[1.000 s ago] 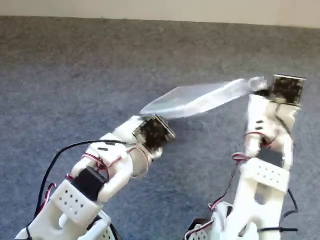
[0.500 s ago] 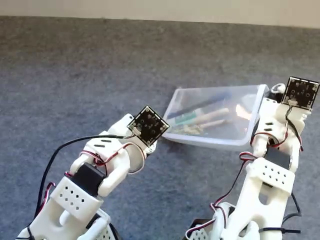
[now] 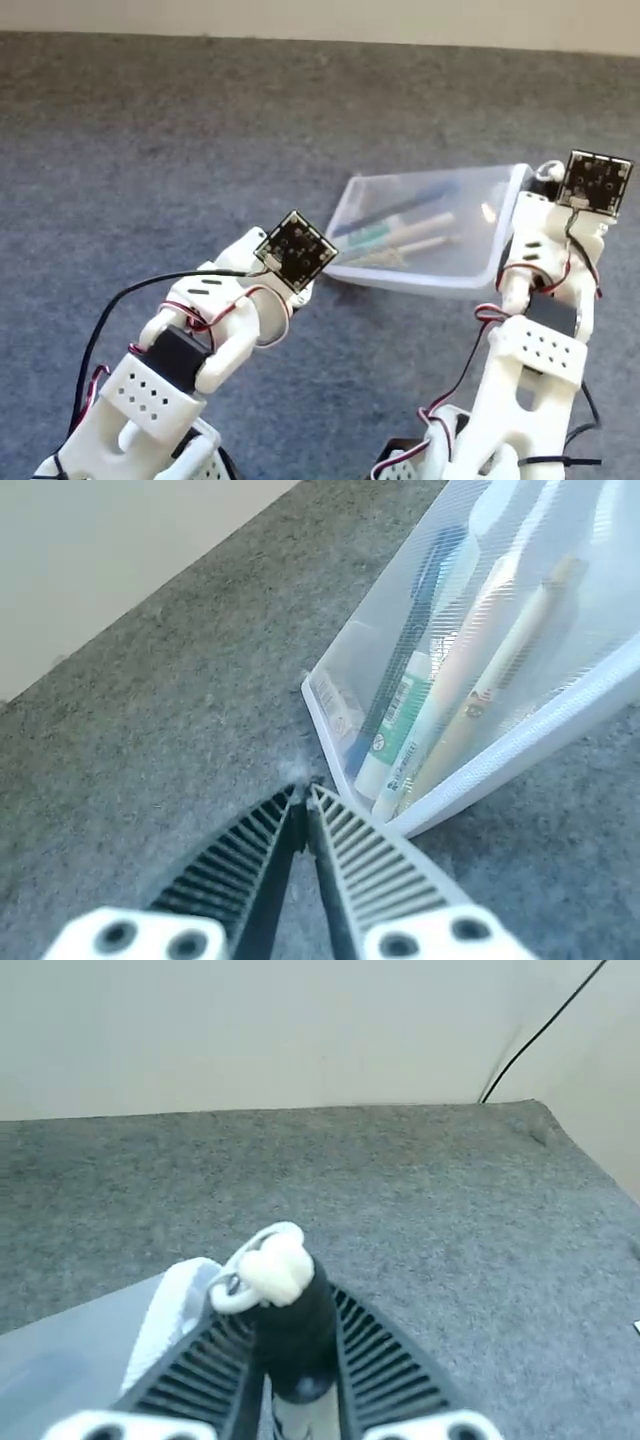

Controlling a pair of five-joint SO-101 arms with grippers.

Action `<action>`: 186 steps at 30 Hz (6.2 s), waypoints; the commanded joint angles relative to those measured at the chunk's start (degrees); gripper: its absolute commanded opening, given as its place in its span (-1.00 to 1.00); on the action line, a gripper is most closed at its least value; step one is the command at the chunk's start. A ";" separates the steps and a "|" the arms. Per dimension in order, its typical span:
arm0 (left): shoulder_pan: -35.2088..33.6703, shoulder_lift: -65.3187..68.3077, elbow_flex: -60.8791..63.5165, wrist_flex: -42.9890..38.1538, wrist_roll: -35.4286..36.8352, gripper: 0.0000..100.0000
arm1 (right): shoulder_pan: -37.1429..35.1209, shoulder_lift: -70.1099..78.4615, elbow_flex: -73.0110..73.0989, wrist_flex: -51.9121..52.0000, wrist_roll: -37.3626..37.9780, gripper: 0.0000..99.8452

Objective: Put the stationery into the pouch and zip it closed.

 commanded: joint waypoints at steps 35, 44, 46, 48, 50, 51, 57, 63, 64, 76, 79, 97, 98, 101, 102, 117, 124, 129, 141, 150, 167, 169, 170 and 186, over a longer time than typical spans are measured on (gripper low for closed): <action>-21.05 -1.01 -4.88 -2.02 6.33 -0.76 | -19.47 -32.57 6.29 21.32 3.78 -0.64; -30.02 -1.10 -4.97 5.71 6.42 -0.76 | -23.08 -44.35 6.46 32.40 3.78 -0.63; -31.34 -2.24 -4.70 7.47 6.42 -0.76 | -23.08 -46.02 6.46 34.59 3.78 -0.63; -32.31 -4.97 -4.62 9.93 6.42 -0.76 | -23.08 -47.43 6.64 36.88 3.78 -0.63; -32.75 -8.84 -4.62 12.57 6.42 -0.76 | -23.08 -48.75 6.64 40.04 3.69 -0.63; -32.75 -11.21 -4.62 13.80 6.42 -0.76 | -23.08 -49.54 6.64 41.54 3.69 -0.63; -32.75 -27.12 -2.86 18.20 6.42 -0.75 | -22.99 -55.34 6.64 46.64 3.69 -0.63; -32.84 -40.40 7.34 18.29 6.24 -0.75 | -22.90 -57.71 6.64 50.33 3.69 -0.63; -32.92 -42.15 8.66 18.37 6.24 -0.75 | -22.90 -57.80 6.73 51.56 3.69 -0.63; -38.37 -42.24 17.45 18.02 6.33 -0.75 | -18.95 -56.04 6.55 61.93 8.00 -0.63; -38.20 -42.24 19.74 18.02 6.42 -0.75 | -18.77 -49.54 6.20 64.04 8.09 -0.63; -38.37 -42.24 28.09 18.02 6.42 -0.75 | -12.00 -19.56 3.82 67.47 9.41 -0.63; -38.46 -42.24 28.53 18.02 6.42 -0.75 | -12.09 -18.51 3.82 69.23 10.99 -0.63; -38.46 -42.24 29.05 18.02 6.33 -0.75 | -12.79 -15.34 3.74 70.46 13.27 -0.63; -38.46 -42.24 29.05 18.02 6.33 -0.75 | -12.88 -14.29 3.74 70.46 13.36 -0.63; -38.46 -42.24 29.67 18.02 6.33 -0.76 | -12.97 -13.14 4.18 70.37 13.36 -0.64; -38.46 -42.24 29.67 18.02 6.33 -0.76 | -12.62 -31.08 4.44 71.16 13.45 -0.64; -38.46 -42.24 29.67 18.11 6.33 -0.76 | -12.79 -42.42 4.18 74.77 13.63 -0.64; -38.46 -42.24 29.23 18.29 6.33 -0.76 | -12.97 -45.67 12.35 61.32 13.27 -0.71; -38.11 -42.24 28.97 18.11 6.33 -0.99 | -12.97 -45.76 18.51 52.35 8.70 -0.92; -32.66 -42.24 35.91 13.27 6.07 -0.99 | -15.08 -45.76 36.18 39.08 -8.00 -0.92; -32.84 -42.24 37.67 11.96 6.07 -0.99 | -14.99 -45.76 37.76 38.90 -7.74 -0.92; -32.84 -42.07 37.76 11.78 6.07 -0.99 | -14.99 -45.76 38.64 38.90 -7.74 -0.92; -32.75 -42.07 37.76 26.64 6.07 -0.99 | -14.81 -45.76 45.49 38.81 -7.65 -0.92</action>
